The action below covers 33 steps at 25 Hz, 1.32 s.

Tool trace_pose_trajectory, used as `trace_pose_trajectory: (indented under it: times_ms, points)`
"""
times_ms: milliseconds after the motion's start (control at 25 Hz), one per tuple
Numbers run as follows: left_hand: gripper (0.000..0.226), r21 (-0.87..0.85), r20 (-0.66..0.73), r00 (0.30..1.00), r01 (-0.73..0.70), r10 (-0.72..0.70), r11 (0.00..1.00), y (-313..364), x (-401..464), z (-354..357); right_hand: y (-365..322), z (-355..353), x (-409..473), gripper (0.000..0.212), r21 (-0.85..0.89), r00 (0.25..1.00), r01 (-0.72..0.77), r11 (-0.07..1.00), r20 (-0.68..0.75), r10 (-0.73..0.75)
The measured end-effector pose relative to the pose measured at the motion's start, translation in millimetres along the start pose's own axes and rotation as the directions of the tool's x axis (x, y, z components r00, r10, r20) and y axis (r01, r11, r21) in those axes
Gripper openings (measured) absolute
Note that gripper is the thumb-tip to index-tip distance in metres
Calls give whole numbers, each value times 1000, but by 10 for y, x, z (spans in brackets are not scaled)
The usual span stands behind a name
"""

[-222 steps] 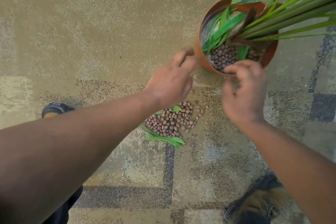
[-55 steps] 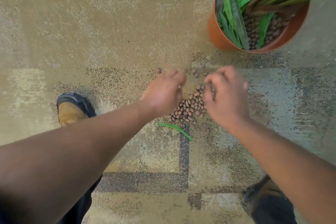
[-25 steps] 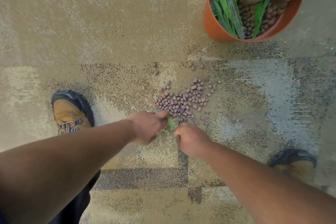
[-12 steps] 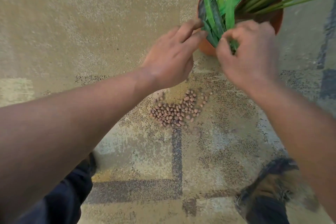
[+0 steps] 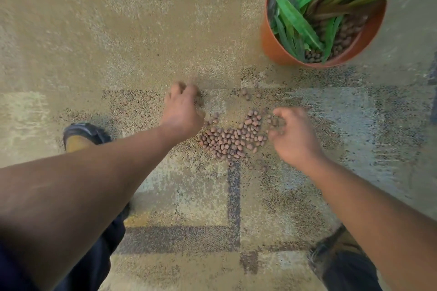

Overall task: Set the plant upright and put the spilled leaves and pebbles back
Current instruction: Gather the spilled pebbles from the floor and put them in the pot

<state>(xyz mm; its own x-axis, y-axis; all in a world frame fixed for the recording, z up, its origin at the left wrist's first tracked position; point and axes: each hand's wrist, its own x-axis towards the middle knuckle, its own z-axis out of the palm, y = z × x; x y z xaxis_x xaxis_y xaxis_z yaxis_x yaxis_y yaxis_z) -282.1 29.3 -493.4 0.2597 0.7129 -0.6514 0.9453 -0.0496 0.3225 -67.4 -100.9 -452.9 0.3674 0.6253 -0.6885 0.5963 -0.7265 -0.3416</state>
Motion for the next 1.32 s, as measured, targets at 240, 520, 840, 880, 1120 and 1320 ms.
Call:
trace_pose_trajectory:
  times_ms: [240,520,840,880,1120,1320]
  points:
    - [75,1,116,991,-60,60,998,-201,-157,314,217,368,222,82,45,984,-175,984,51,172]
    - [65,34,267,951,-168,154,985,53,-391,591,5,613,307,43,-152,989,-27,988,139,48]
    - [24,18,249,928,-290,277,957,-58,-305,489,129,633,199,20,-64,991,-21,998,132,29]
    - [23,4,237,931,-288,279,958,-68,-291,469,149,620,186,19,-44,992,-20,999,125,26]
    - [19,15,192,940,-291,283,957,-49,-294,457,199,694,99,12,-164,995,61,985,92,-47]
    - [20,-15,137,969,-204,204,979,0,-327,491,98,781,64,16,-187,997,64,980,61,-54]
